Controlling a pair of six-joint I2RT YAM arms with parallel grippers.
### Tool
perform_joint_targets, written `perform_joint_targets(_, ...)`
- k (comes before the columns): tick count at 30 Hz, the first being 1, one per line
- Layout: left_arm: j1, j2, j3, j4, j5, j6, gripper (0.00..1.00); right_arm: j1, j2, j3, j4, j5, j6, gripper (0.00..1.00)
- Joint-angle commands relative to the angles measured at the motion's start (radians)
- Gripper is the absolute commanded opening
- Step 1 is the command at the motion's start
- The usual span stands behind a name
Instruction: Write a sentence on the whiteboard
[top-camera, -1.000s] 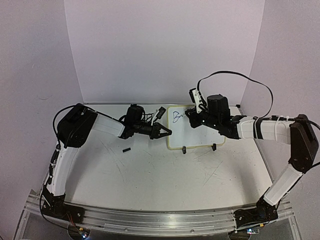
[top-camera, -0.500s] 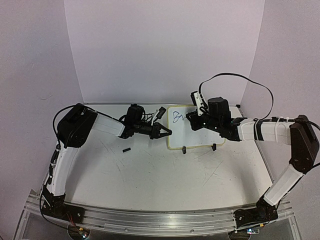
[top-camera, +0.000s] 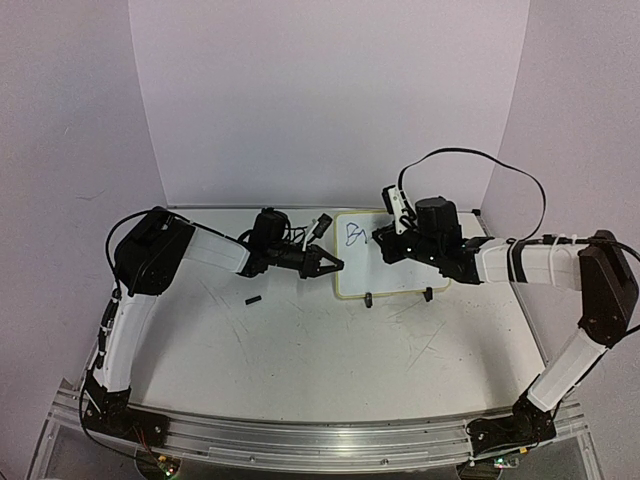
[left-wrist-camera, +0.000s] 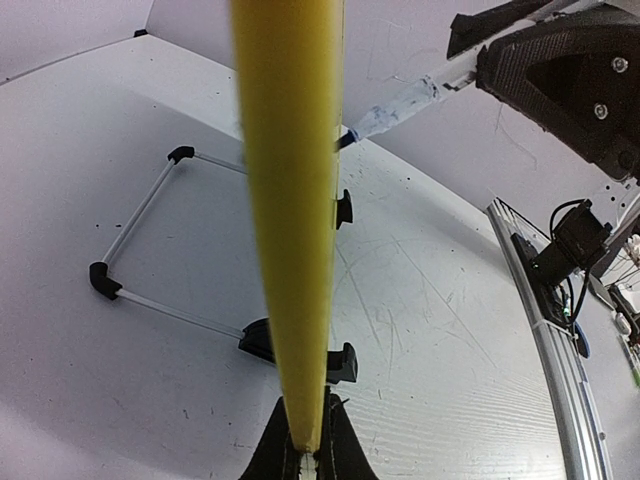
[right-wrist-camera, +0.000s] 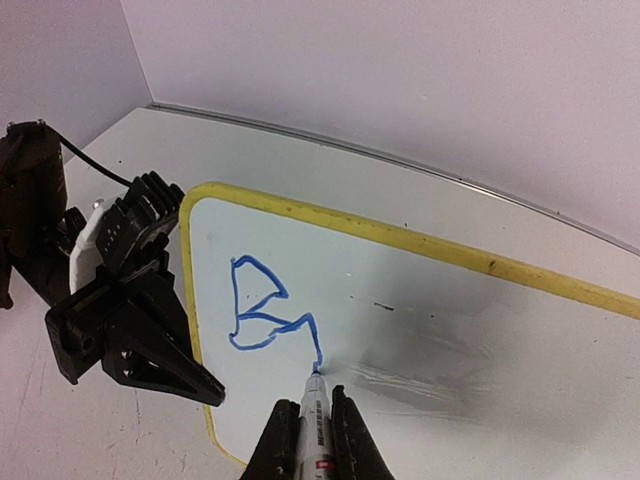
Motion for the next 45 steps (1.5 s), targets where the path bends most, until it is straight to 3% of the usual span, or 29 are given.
perform_joint_targets(1, -0.007, 0.009, 0.002, -0.12, -0.058, 0.062, 0.0, -0.003, -0.012, -0.004, 0.02, -0.002, 0.009, 0.0)
perform_joint_targets(16, -0.006, 0.013, 0.002, -0.123, -0.057, 0.062, 0.0, -0.009, -0.009, 0.061, 0.036, 0.065, -0.007, 0.0)
perform_joint_targets(33, -0.007, 0.011, 0.002, -0.126, -0.06, 0.064, 0.0, -0.02, -0.073, -0.003, 0.077, 0.151, 0.022, 0.0)
perform_joint_targets(38, -0.007, 0.01, 0.001, -0.128, -0.063, 0.065, 0.0, -0.017, -0.161, -0.068, 0.103, -0.037, 0.009, 0.0)
perform_joint_targets(45, -0.006, 0.014, 0.006, -0.132, -0.063, 0.065, 0.0, -0.077, -0.181, -0.11, 0.11, -0.095, 0.07, 0.0)
